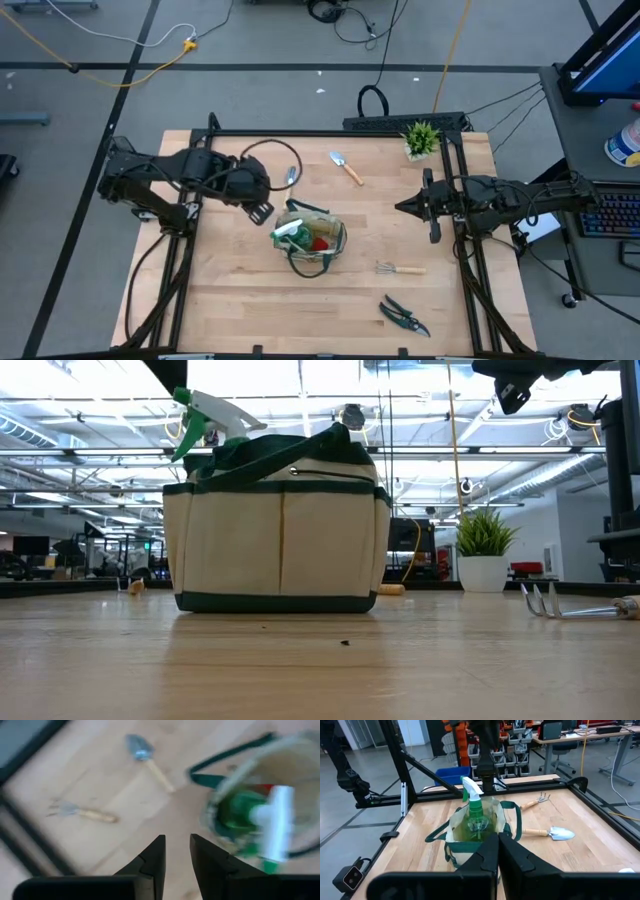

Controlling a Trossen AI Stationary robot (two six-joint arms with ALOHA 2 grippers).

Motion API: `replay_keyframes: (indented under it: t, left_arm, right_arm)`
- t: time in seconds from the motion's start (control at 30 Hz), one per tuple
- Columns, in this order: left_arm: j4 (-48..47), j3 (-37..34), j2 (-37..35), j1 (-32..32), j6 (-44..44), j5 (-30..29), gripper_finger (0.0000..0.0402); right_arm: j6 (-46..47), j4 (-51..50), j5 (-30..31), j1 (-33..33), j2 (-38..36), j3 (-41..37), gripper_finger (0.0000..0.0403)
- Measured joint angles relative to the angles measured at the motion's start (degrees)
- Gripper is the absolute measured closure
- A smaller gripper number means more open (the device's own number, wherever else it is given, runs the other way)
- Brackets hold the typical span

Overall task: Pick & Place Garden tools in Gardening bag
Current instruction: Put the top brown hand rake into the white gardening bag

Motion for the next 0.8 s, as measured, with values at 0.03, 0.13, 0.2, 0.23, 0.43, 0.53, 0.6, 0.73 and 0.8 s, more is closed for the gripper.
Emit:
replay_keyframes:
  t: [0.03, 0.13, 0.2, 0.23, 0.43, 0.53, 0.6, 0.73, 0.8]
  left_arm:
    - [-0.71, -0.02, -0.04, 0.13, -1.02, -1.02, 0.0316]
    - [0.04, -0.2, -0.22, 0.88, -1.6, -2.84, 0.0334]
    - [-0.34, -0.23, -0.22, 1.48, -1.64, -3.31, 0.035]
    - [-0.37, -0.24, -0.22, 1.86, -1.54, -3.35, 0.0359]
    - [-0.31, -0.24, -0.22, 4.02, -2.77, -3.56, 0.0396]
    - [-0.31, -0.26, -0.22, 5.03, -4.1, -4.43, 0.0394]
    - [-0.31, -0.32, -0.22, 6.08, -4.98, -4.55, 0.0398]
    - [-0.29, -2.91, -0.22, 9.41, -8.8, -4.78, 0.0392]
    - [-0.23, -5.82, -0.39, 11.78, -10.96, -4.09, 0.0392]
  right_arm:
    - [0.0, 0.0, 0.0, 0.0, 0.0, 0.0, 0.0403]
    - [0.0, 0.0, 0.0, -0.01, 0.0, 0.0, 0.0403]
    - [0.0, -0.01, -0.02, 0.0, -0.02, 0.0, 0.0403]
    - [0.0, -0.03, -0.04, 0.0, 0.0, 0.0, 0.0403]
    - [-0.2, -1.49, -0.13, 0.0, -0.02, 0.0, 0.0403]
    - [-0.24, -3.53, -0.13, 0.0, 0.0, 0.0, 0.0403]
    - [-0.22, -4.66, -0.15, -0.01, -0.02, 0.0, 0.0403]
    - [-0.22, -6.21, -0.15, 0.0, 0.0, 0.0, 0.0403]
    - [-0.24, -5.99, -0.15, -0.01, -0.02, 0.0, 0.0403]
